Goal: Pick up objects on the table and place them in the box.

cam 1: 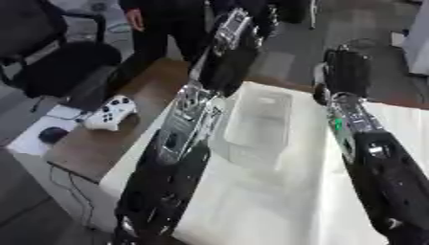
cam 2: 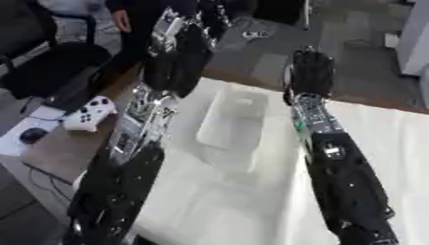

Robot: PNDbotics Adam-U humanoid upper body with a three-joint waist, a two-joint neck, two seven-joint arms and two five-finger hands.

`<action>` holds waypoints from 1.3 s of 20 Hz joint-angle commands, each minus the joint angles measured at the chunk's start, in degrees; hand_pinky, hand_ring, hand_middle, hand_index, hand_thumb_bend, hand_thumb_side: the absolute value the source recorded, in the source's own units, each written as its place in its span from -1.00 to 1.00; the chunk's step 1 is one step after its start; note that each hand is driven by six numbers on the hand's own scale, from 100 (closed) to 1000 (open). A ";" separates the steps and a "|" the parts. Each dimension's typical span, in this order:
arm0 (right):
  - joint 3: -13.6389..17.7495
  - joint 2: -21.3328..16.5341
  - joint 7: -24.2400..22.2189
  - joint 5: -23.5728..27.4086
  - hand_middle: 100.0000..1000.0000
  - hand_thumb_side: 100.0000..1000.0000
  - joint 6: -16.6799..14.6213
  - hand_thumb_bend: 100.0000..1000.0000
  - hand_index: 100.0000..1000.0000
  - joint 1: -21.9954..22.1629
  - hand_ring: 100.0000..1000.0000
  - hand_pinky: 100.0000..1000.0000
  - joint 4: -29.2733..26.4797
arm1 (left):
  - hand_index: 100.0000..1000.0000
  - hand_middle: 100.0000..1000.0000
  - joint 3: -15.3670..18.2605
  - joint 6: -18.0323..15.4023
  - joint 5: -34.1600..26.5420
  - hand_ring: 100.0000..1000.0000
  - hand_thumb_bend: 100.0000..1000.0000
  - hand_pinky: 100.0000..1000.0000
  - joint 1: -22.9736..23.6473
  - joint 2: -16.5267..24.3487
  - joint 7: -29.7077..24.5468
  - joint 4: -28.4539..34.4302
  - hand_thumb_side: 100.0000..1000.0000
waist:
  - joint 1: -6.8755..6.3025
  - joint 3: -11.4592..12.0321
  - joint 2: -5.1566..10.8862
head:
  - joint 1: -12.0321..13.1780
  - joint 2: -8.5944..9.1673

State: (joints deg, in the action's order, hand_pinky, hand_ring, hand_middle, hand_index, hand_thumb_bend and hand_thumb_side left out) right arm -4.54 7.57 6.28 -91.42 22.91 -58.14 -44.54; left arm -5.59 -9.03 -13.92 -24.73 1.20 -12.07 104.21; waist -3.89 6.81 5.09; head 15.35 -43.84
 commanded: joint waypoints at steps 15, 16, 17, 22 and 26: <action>-6.02 3.47 -5.49 6.18 -1.00 -1.00 -7.61 -0.25 -0.99 -5.02 -1.00 -1.00 -1.96 | 0.89 0.68 -0.39 0.32 -0.19 0.57 -0.98 0.98 -0.60 -0.22 0.02 0.74 0.63 | 0.25 0.61 0.99 | -1.02 0.20; -6.17 3.79 -5.52 6.80 -1.00 -1.00 -7.71 -0.26 -0.99 -4.93 -1.00 -1.00 -2.13 | 0.89 0.68 -0.40 0.33 -0.20 0.57 -0.98 0.98 -0.61 -0.25 0.02 0.76 0.63 | 0.25 0.65 0.99 | -1.00 0.13; -6.32 4.03 -5.49 7.32 -1.00 -1.00 -7.76 -0.26 -0.99 -4.83 -1.00 -1.00 -2.23 | 0.89 0.68 -0.41 0.33 -0.21 0.57 -0.98 0.98 -0.61 -0.26 0.03 0.78 0.63 | 0.25 0.68 0.99 | -1.00 0.09; -6.80 5.27 -4.91 10.51 -1.00 -1.00 -8.16 -0.30 -0.99 -4.29 -1.00 -1.00 -2.47 | 0.89 0.68 -0.46 0.40 -0.25 0.57 -0.98 0.98 -0.68 -0.35 0.02 0.86 0.63 | 0.29 0.89 0.92 | -0.87 -0.23; -7.37 5.78 -4.52 12.89 -1.00 -1.00 -8.44 -0.30 -0.99 -4.34 -1.00 -1.00 -2.81 | 0.90 0.68 -0.50 0.46 -0.27 0.57 -0.98 0.98 -0.71 -0.40 0.00 0.91 0.63 | 0.34 0.98 0.94 | -0.85 -0.27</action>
State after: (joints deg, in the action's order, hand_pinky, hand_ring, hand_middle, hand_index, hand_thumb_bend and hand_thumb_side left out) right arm -11.69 13.10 1.54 -79.34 14.63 -61.37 -46.08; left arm -5.92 -8.72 -14.16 -24.71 0.97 -12.23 104.13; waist -3.54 7.63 5.46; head 15.07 -44.12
